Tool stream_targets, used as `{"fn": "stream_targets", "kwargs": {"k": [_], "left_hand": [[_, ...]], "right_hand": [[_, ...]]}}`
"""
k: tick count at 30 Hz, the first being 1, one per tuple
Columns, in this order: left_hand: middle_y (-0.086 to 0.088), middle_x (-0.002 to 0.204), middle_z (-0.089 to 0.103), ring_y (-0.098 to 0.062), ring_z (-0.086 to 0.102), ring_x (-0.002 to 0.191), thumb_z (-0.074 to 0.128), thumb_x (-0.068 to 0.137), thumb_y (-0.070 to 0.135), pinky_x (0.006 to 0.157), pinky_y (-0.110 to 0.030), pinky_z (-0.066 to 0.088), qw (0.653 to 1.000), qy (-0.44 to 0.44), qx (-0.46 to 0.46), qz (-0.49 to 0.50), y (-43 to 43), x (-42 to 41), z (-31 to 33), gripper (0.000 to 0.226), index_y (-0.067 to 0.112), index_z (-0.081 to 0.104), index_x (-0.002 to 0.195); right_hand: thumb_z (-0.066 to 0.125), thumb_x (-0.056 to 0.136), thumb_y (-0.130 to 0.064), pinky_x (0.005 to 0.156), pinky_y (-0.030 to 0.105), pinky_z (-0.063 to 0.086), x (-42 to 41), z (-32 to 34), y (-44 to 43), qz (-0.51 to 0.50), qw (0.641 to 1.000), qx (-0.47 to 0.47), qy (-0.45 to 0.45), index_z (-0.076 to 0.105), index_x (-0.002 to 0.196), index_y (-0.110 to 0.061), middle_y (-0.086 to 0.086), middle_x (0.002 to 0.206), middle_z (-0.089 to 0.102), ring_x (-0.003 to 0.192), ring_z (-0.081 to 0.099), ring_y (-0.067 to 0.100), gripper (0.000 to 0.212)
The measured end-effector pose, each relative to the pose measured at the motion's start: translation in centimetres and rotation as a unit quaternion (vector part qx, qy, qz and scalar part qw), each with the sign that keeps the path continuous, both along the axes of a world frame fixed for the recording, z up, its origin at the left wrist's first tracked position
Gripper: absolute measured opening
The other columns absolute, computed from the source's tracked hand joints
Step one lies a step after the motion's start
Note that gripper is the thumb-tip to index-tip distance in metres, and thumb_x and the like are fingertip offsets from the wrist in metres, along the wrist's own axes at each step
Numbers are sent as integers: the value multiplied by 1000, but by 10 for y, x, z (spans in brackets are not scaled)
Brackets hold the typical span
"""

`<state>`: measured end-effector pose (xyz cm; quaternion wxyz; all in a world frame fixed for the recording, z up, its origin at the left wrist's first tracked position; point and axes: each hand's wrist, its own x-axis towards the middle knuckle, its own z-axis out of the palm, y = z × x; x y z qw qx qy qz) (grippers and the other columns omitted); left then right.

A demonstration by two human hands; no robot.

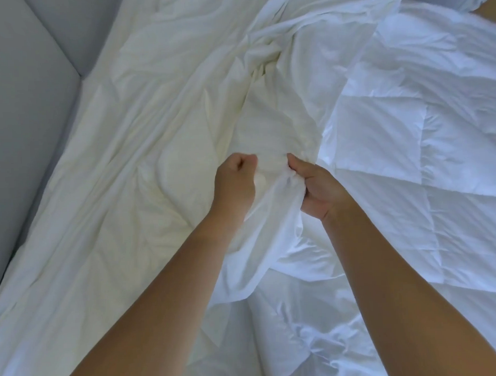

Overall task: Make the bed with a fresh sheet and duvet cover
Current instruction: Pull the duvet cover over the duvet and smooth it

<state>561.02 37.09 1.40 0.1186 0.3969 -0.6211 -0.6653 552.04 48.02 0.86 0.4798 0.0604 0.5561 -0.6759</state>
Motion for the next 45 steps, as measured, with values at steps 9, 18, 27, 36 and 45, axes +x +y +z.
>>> {"fn": "stream_targets", "kwargs": {"k": [9, 18, 27, 36, 45], "left_hand": [[8, 68, 49, -5, 46, 62, 43, 98, 20, 62, -21, 39, 998, 56, -11, -27, 39, -9, 32, 18, 15, 51, 82], [1, 82, 63, -19, 59, 84, 44, 97, 31, 78, -31, 46, 976, -111, -130, -134, 79, 0, -22, 23, 15, 59, 91], [-3, 85, 69, -23, 66, 81, 61, 76, 62, 81, -43, 54, 975, -130, 10, 182, 57, 28, -37, 49, 15, 63, 89], [-1, 59, 39, -20, 44, 61, 56, 91, 20, 61, -30, 34, 987, -91, -44, 124, 36, -14, -6, 40, 14, 32, 59], [4, 97, 65, -18, 61, 98, 48, 91, 11, 89, -31, 49, 997, -19, -71, 15, 53, -31, 26, 18, 13, 65, 94]], "right_hand": [[77, 26, -80, 94, 33, 49, -56, 44, -4, 392, 897, 129, 155, 61, 112, -9, 8, 106, 71, 104, 66, 20, 112], [87, 55, -39, 64, 23, 53, -46, -32, 2, 439, 892, 82, -62, 72, 64, -11, 1, 64, 67, 63, 67, 14, 33], [64, 83, -45, 97, 41, 46, -44, -35, 8, 329, 939, 96, -27, 59, 127, -8, 14, 126, 62, 114, 61, 29, 58], [63, 76, -17, 71, 28, 55, -48, -20, 15, 405, 913, 44, -17, 66, 105, -6, 7, 98, 72, 90, 70, 21, 31], [64, 65, -3, 64, 28, 56, -36, -13, 7, 352, 934, -36, 58, 63, 92, -2, 7, 77, 69, 78, 69, 21, 28]]}}
